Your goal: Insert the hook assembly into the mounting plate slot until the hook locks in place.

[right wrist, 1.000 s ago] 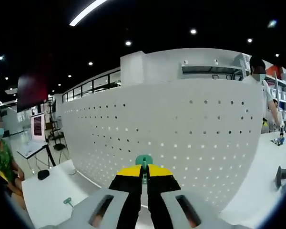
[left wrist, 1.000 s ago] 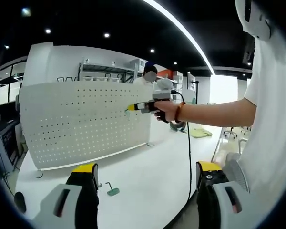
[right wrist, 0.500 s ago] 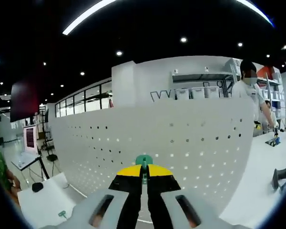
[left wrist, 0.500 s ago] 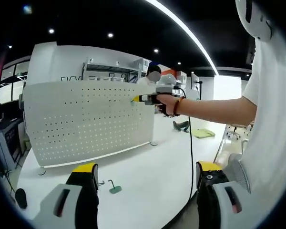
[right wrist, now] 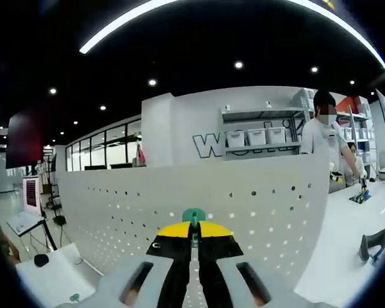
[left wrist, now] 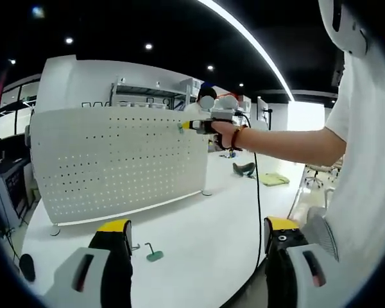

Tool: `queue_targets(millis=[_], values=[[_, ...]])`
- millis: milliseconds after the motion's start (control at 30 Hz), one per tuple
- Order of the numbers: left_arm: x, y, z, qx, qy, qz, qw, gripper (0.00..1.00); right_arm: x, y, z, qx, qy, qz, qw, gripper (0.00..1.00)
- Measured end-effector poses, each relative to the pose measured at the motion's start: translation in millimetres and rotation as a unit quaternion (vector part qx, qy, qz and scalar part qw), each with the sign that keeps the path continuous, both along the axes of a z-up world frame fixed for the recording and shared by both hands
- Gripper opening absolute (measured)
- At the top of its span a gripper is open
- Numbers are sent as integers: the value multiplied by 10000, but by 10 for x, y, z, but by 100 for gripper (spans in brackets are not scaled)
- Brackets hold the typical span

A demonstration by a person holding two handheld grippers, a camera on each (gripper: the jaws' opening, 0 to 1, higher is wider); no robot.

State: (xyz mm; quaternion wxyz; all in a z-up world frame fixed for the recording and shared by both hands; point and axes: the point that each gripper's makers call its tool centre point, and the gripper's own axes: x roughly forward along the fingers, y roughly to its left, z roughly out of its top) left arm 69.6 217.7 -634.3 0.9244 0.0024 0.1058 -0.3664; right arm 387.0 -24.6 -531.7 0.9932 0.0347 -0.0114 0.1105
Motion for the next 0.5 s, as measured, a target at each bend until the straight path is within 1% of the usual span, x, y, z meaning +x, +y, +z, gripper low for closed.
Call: queue_targets(millis=[100, 300, 400, 500], values=[[-3, 3, -3, -4, 12, 10, 10000, 87, 44, -52, 42, 71, -51, -58, 9999, 1], [-4, -19, -19, 3, 39, -9, 10000, 87, 86, -108, 144, 86, -217, -127, 9996, 1], [2, -27, -18, 3, 41, -11, 10000, 87, 113, -130, 155, 22, -223, -163, 9996, 1], [6, -28, -16, -28, 50, 6, 10000, 87, 140, -129, 152, 63, -211, -155, 9996, 1]])
